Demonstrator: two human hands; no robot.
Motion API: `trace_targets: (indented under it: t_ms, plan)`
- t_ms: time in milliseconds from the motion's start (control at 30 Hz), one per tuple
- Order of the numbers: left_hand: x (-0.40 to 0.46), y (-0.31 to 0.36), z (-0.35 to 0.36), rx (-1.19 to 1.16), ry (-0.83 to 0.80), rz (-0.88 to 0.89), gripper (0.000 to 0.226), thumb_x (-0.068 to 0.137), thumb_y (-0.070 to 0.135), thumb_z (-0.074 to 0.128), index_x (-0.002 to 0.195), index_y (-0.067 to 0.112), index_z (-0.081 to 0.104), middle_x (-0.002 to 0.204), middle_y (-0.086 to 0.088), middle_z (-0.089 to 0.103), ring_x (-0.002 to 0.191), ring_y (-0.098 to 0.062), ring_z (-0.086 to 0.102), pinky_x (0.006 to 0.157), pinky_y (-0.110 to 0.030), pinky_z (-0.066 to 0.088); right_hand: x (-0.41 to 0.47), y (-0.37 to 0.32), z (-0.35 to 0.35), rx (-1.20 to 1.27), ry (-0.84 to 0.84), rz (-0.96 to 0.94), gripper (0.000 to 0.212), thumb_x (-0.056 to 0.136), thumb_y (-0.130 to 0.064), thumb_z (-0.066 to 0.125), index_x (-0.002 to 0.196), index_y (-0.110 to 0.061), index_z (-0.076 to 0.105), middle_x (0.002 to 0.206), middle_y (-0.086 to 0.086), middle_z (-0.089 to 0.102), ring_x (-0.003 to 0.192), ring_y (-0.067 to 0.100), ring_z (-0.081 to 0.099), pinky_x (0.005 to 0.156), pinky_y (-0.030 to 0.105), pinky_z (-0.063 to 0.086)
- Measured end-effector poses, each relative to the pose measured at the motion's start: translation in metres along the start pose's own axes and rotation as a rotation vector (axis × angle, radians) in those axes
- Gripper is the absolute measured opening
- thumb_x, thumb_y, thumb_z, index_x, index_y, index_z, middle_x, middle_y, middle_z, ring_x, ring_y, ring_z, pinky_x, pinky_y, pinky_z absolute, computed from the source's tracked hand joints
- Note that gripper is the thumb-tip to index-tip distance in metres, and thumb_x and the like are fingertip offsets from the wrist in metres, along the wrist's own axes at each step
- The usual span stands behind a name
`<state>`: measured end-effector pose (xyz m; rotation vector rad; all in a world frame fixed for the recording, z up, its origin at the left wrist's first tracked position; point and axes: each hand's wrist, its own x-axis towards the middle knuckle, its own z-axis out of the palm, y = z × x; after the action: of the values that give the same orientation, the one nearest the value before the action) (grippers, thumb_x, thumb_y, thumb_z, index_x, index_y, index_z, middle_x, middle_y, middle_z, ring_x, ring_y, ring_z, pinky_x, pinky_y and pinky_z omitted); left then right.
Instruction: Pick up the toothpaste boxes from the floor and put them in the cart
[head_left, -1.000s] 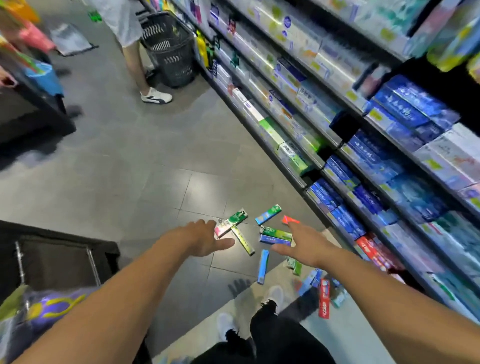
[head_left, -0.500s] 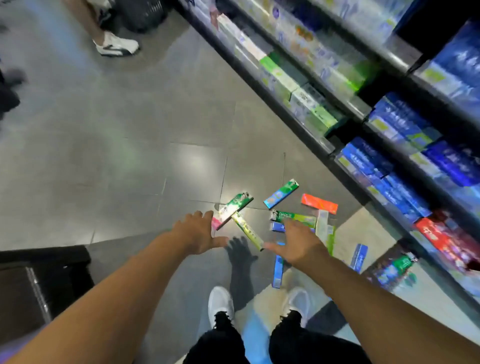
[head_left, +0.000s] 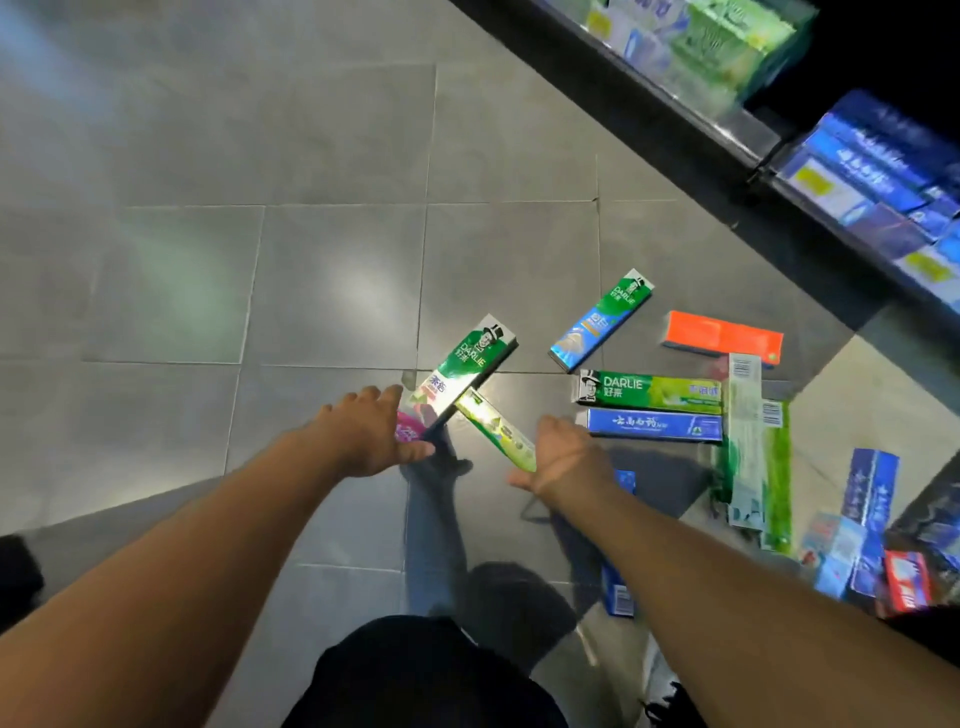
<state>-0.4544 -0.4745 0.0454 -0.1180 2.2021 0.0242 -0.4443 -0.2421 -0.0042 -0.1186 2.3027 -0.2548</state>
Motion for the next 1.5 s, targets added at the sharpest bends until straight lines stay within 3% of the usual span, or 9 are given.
trace_targets:
  t_ms: [233, 467, 600, 733, 933, 1100, 1233, 1333, 1500]
  plan:
    - [0.045, -0.024, -0.006, -0.076, 0.065, 0.033, 0.102, 0.081, 0.075, 0.052, 0.157, 0.02, 0.012, 0.161, -0.012, 0.022, 0.144, -0.036, 0.029, 0.113, -0.051, 0.031, 0.071, -0.015, 0.048, -0.068, -0.014, 0.034, 0.085, 0.072, -0.064, 0.073, 0.132, -0.014, 0.04, 0.132, 0.009, 0.045, 0.124, 0.027, 0.047, 0.099, 0.037, 0.042]
    - [0.064, -0.032, 0.008, -0.086, 0.042, 0.064, 0.093, 0.084, 0.07, 0.055, 0.153, 0.019, 0.022, 0.158, -0.013, 0.028, 0.142, -0.035, 0.032, 0.111, -0.049, 0.033, 0.089, -0.007, 0.047, -0.035, -0.025, 0.03, 0.062, 0.082, -0.05, 0.072, 0.126, -0.014, 0.046, 0.127, 0.01, 0.056, 0.117, 0.029, 0.057, 0.09, 0.035, 0.047]
    - [0.084, -0.021, 0.009, -0.101, 0.038, 0.11, 0.095, 0.082, 0.069, 0.059, 0.151, 0.014, 0.025, 0.152, -0.016, 0.036, 0.136, -0.035, 0.039, 0.11, -0.049, 0.038, 0.086, 0.017, 0.025, 0.177, -0.119, 0.123, 0.067, 0.069, -0.054, 0.083, 0.116, -0.013, 0.06, 0.114, 0.009, 0.065, 0.103, 0.026, 0.062, 0.088, 0.033, 0.051]
    - [0.111, 0.008, 0.016, -0.177, 0.187, 0.131, 0.097, 0.072, 0.068, 0.071, 0.143, 0.014, 0.034, 0.138, -0.012, 0.048, 0.123, -0.032, 0.049, 0.101, -0.049, 0.046, 0.081, 0.048, -0.022, 0.267, -0.071, 0.175, 0.058, 0.064, -0.054, 0.085, 0.106, -0.017, 0.069, 0.099, 0.002, 0.066, 0.085, 0.019, 0.059, 0.073, 0.024, 0.045]
    - [0.143, 0.042, 0.039, -0.117, 0.261, 0.063, 0.09, 0.061, 0.064, 0.081, 0.124, 0.015, 0.038, 0.12, -0.007, 0.054, 0.107, -0.03, 0.058, 0.088, -0.044, 0.051, 0.074, 0.086, -0.048, 0.414, -0.009, 0.251, 0.055, 0.057, -0.053, 0.089, 0.096, -0.019, 0.072, 0.094, 0.004, 0.074, 0.087, 0.022, 0.07, 0.083, 0.041, 0.059]
    - [0.158, 0.043, 0.045, -0.101, 0.291, 0.011, 0.066, 0.076, 0.045, 0.077, 0.119, 0.014, 0.037, 0.116, -0.008, 0.056, 0.099, -0.031, 0.062, 0.079, -0.04, 0.05, 0.077, 0.095, -0.035, 0.475, -0.013, 0.236, 0.055, 0.056, -0.053, 0.09, 0.095, -0.018, 0.072, 0.092, 0.005, 0.074, 0.088, 0.024, 0.071, 0.081, 0.045, 0.06]
    - [0.152, 0.035, 0.022, -0.577, 0.099, 0.048, 0.067, 0.074, 0.039, 0.083, 0.118, 0.011, 0.04, 0.108, -0.006, 0.06, 0.094, -0.025, 0.064, 0.08, -0.039, 0.058, 0.078, 0.091, -0.045, 0.506, -0.027, 0.202, 0.053, 0.058, -0.05, 0.09, 0.095, -0.016, 0.072, 0.094, 0.006, 0.075, 0.088, 0.024, 0.071, 0.084, 0.045, 0.059]
    - [0.124, 0.026, -0.007, -0.956, 0.047, 0.126, 0.061, 0.077, 0.031, 0.082, 0.122, 0.011, 0.045, 0.108, -0.008, 0.068, 0.09, -0.025, 0.072, 0.074, -0.04, 0.062, 0.073, 0.079, -0.064, 0.594, 0.006, 0.17, 0.051, 0.056, -0.047, 0.092, 0.093, -0.016, 0.074, 0.09, 0.004, 0.075, 0.085, 0.024, 0.072, 0.084, 0.046, 0.059]
    - [0.032, 0.027, -0.064, -1.174, 0.01, 0.122, 0.047, 0.084, 0.021, 0.077, 0.123, 0.012, 0.052, 0.107, -0.007, 0.072, 0.091, -0.022, 0.073, 0.078, -0.043, 0.062, 0.01, 0.054, -0.11, 0.785, 0.045, 0.163, 0.04, 0.061, -0.037, 0.093, 0.088, -0.017, 0.072, 0.089, 0.002, 0.076, 0.082, 0.02, 0.072, 0.08, 0.04, 0.059]
